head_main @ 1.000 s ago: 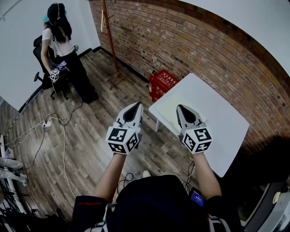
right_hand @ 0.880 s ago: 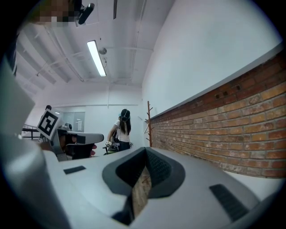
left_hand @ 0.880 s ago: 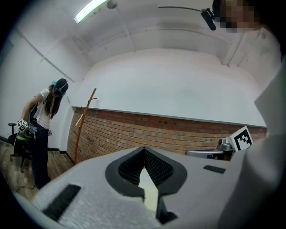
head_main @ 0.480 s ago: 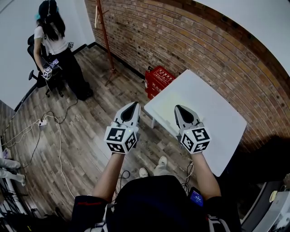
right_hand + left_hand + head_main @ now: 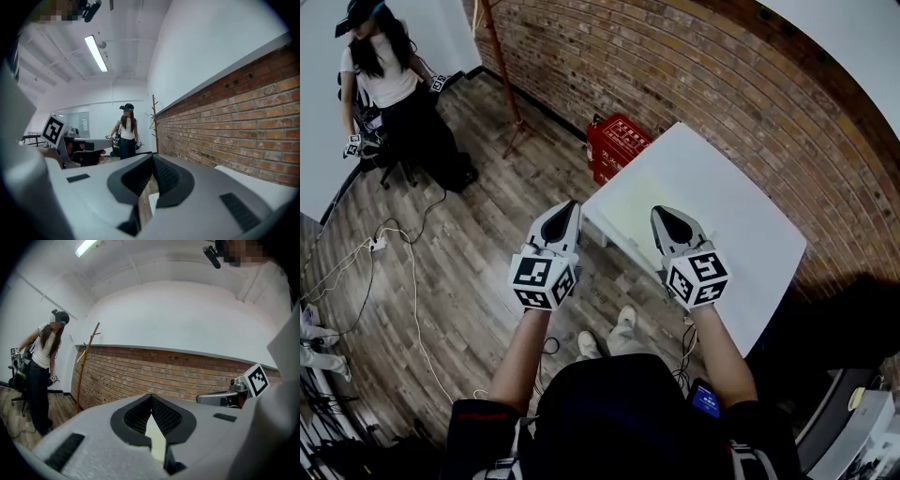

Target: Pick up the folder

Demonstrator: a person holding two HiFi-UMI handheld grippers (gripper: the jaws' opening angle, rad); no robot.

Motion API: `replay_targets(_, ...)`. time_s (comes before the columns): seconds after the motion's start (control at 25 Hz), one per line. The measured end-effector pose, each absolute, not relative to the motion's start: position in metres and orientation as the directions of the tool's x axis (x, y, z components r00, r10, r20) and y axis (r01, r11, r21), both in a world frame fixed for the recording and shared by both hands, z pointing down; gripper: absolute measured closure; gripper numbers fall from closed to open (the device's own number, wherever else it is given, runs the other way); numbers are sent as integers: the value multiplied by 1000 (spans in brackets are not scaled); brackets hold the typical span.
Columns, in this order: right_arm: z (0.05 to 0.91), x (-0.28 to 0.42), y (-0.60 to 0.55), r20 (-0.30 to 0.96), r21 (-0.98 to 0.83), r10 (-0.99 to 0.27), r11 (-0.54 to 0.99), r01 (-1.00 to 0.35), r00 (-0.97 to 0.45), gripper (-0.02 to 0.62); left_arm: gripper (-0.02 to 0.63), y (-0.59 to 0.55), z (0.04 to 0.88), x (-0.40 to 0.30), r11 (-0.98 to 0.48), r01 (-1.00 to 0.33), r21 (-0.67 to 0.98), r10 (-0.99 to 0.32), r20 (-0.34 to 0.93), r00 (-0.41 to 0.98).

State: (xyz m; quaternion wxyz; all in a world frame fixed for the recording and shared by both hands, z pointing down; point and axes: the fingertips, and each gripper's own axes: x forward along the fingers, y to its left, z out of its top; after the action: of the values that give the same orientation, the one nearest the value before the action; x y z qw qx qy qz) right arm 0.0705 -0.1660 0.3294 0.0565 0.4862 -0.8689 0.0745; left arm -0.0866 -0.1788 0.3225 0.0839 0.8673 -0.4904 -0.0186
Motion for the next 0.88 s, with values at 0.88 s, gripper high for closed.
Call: replay_targets(0.88,426,74,-197,360,-96,-775,523,-847,-520,566,588,-192,449,-81,-425,-863,275,-837,242,490)
